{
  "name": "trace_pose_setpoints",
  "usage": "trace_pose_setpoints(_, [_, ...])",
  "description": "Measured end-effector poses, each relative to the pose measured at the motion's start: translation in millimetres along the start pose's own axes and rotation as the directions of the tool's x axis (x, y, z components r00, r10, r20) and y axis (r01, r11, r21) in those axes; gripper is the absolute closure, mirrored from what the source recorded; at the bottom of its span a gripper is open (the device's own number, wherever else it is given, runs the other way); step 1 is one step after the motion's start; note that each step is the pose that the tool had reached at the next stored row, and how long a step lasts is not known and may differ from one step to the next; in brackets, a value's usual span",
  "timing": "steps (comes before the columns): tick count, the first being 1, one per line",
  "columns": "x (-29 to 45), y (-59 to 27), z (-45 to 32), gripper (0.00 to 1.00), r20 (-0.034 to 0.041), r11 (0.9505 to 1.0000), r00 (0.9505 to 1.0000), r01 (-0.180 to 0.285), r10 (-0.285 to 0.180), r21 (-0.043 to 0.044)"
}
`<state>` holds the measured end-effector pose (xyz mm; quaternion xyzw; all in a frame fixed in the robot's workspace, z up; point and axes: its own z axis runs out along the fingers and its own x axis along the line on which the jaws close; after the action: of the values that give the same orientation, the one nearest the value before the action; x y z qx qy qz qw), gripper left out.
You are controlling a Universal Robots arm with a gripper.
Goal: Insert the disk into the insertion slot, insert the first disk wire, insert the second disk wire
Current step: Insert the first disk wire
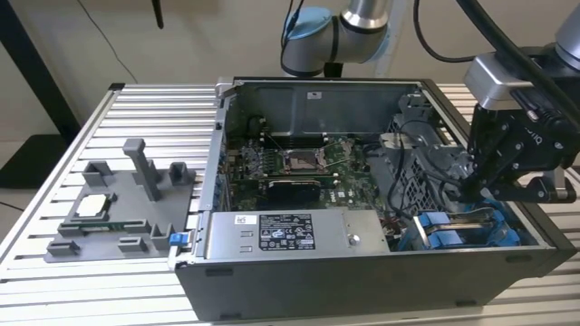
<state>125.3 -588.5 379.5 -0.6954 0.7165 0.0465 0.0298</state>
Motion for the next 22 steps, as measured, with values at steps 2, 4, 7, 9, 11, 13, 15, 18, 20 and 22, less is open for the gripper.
trace_pose_setpoints(2, [1.6,-1.9,0.8,1.0,0.0,1.0,1.0,0.0,0.0,-0.0005])
trace_pose_setpoints(4, [2.3,-4.2,1.9,1.0,0.0001,1.0,1.0,-0.001,0.001,-0.002])
trace_pose_setpoints(7, [2.5,-11.3,3.3,1.0,-0.0003,0.9999,1.0,-0.002,0.002,-0.0102])
trace_pose_setpoints(9, [2.5,-17.2,4.6,1.0,-0.0006,0.9999,1.0,-0.002,0.002,-0.0164])
trace_pose_setpoints(11, [2.5,-23.4,6.3,1.0,-0.0006,0.9997,1.0,-0.003,0.003,-0.0244])
trace_pose_setpoints(13, [2.4,-29.4,7.6,1.0,-0.001,0.9995,1.0,-0.004,0.004,-0.0327])
trace_pose_setpoints(15, [2.4,-34.3,8.5,1.0,-0.0012,0.9993,1.0,-0.005,0.005,-0.0378])
trace_pose_setpoints(18, [2.4,-40.0,9.2,1.0,-0.0015,0.9991,1.0,-0.005,0.005,-0.0422])
trace_pose_setpoints(20, [2.3,-40.8,9.4,1.0,-0.0013,0.9991,1.0,-0.005,0.005,-0.0425])
trace_pose_setpoints(22, [2.3,-40.8,9.4,1.0,-0.0013,0.9991,1.0,-0.005,0.005,-0.0425])
